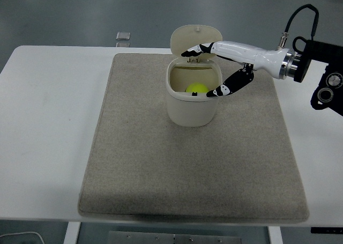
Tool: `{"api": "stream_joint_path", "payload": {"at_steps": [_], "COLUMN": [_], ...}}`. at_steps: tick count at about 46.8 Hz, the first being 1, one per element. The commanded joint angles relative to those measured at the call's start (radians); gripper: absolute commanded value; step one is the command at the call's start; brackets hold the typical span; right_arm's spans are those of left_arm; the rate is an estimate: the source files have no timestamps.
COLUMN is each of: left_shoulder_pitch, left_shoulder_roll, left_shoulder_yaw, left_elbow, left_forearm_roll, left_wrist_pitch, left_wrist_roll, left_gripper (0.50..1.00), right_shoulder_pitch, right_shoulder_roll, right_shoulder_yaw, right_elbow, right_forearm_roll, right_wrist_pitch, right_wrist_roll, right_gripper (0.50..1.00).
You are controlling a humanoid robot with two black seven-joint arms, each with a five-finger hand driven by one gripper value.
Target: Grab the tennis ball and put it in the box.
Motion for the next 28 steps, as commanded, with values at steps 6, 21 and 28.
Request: {"api": "stream_joint_path", "payload": {"at_steps": [6,21,28], "left_shoulder_pitch": [0.0,0.0,0.0], "left_shoulder_roll": [0.0,0.0,0.0], "left_shoulder_yaw": [0.0,0.0,0.0], "left_elbow": [0.0,0.0,0.0], "left_forearm_roll": [0.0,0.0,0.0], "left_wrist_pitch": [0.0,0.0,0.0], "left_wrist_roll": [0.0,0.001,0.0], "left_gripper": [0.992,0.992,0.992], "right_shoulder_pitch": [0.008,-0.084,-0.16], "right_shoulder_roll": [-0.061,-0.172,-0.169], "right_shoulder_yaw": [0.011,0.0,0.0], "right_elbow": [0.011,-0.006,-0.057], "right_forearm_roll": [0.235,0.619,0.787], "right_wrist_pitch": [0.132,0.275,0.266], "right_wrist_roll": [-0.003,-0.005,-0.005], "right_gripper": [0.913,0.913,0.913]}}
